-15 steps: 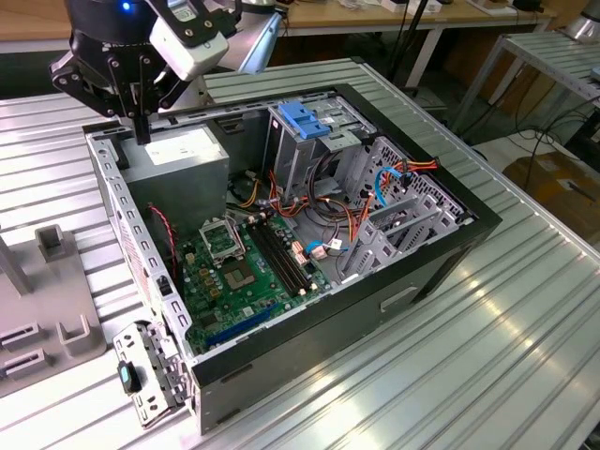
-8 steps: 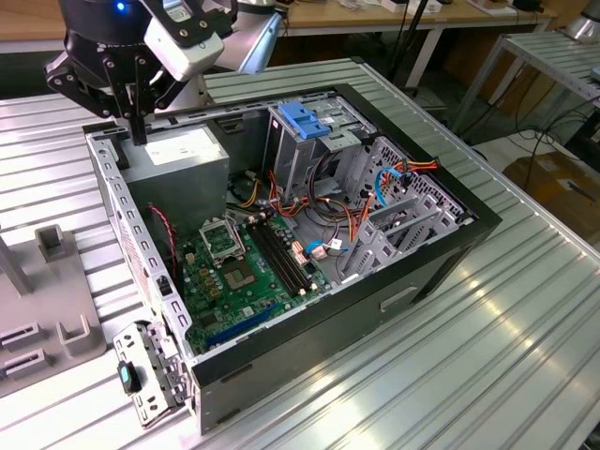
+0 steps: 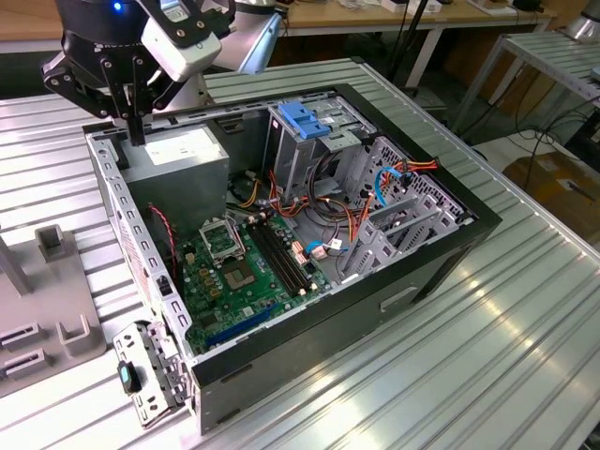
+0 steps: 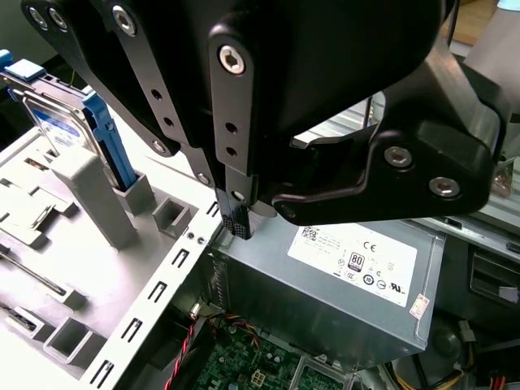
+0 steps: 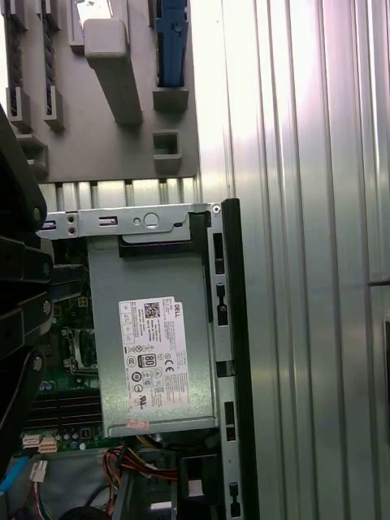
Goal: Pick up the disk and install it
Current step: 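Reach for the disk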
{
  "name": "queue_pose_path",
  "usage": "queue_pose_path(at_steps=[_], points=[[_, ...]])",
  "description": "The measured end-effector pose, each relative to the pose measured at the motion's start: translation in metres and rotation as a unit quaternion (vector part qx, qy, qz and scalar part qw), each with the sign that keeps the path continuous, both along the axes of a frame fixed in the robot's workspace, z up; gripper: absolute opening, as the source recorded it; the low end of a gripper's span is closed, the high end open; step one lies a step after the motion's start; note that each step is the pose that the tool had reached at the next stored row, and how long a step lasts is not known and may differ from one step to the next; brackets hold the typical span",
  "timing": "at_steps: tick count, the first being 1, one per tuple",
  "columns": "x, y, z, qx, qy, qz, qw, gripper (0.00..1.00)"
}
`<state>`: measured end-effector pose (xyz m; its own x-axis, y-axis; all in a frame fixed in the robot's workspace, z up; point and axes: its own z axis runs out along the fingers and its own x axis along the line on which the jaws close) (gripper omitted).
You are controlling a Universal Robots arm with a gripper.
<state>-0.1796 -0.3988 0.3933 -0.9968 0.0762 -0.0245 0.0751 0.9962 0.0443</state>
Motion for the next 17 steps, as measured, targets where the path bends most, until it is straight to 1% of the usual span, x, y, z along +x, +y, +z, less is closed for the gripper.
queue_pose_path(at_steps=[10,17], points=[[-0.0052,0.0000,-0.0001,0.0000,0.0000,0.000,1.00000,0.11],[-0.0067,0.0000,-0.0002,0.0000,0.0000,0.000,1.00000,0.11]])
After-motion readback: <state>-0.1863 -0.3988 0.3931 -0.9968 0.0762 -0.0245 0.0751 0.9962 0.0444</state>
